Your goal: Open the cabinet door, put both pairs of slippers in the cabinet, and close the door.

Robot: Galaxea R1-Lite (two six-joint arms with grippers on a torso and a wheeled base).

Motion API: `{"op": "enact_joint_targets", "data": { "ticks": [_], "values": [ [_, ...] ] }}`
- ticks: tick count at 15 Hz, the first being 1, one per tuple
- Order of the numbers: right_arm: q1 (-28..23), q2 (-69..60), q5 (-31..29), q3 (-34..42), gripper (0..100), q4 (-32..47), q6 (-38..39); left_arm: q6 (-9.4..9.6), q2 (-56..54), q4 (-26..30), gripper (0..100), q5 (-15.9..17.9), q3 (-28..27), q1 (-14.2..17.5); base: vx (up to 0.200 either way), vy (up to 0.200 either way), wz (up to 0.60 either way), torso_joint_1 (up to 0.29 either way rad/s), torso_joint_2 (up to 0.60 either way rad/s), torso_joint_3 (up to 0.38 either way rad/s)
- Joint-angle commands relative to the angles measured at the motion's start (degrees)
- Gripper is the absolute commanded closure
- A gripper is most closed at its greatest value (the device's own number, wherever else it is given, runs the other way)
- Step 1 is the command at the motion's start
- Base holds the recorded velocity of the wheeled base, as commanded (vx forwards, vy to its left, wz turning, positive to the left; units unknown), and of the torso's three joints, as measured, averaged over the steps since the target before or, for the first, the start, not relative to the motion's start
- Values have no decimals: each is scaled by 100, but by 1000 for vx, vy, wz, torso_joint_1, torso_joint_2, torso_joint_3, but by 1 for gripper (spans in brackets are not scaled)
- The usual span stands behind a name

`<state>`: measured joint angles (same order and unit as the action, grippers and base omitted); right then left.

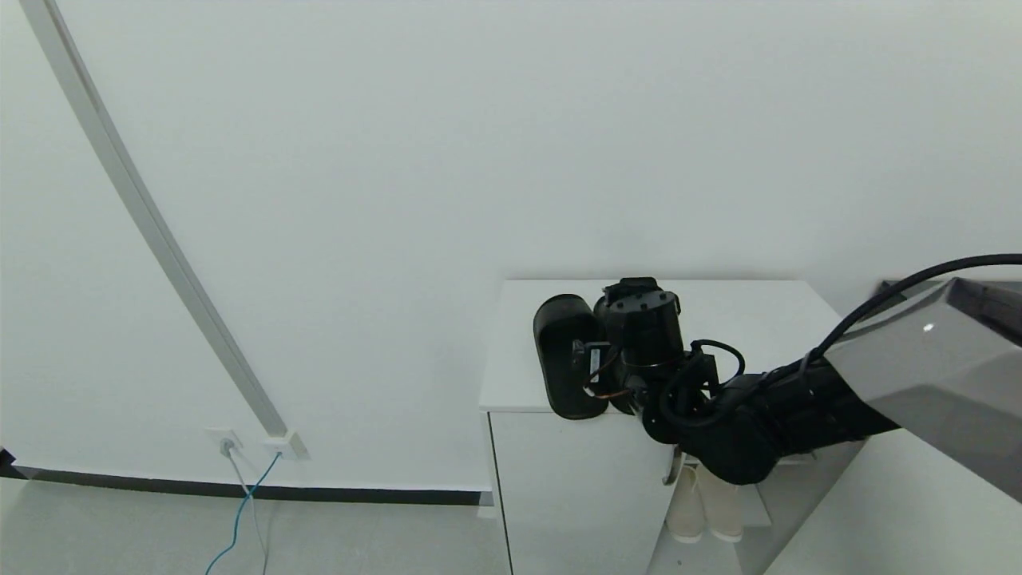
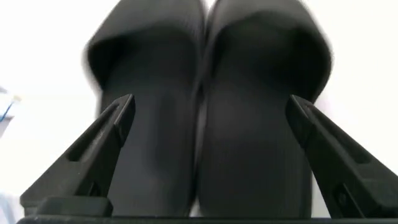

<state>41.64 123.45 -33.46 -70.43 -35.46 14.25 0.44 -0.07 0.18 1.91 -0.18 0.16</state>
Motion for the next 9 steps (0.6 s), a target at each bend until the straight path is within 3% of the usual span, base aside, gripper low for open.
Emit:
{"op": "enact_joint_targets", "data": {
  "ticks": [1, 9],
  "values": [
    [-130, 443, 15, -305, 0, -180, -142, 0, 7, -1, 100, 2, 1, 2, 0, 0, 0, 0, 0, 0],
    [-411, 1295, 42, -1588, 0, -233, -458, 0, 7, -1, 100, 2, 1, 2, 0, 0, 0, 0, 0, 0]
  ]
}}
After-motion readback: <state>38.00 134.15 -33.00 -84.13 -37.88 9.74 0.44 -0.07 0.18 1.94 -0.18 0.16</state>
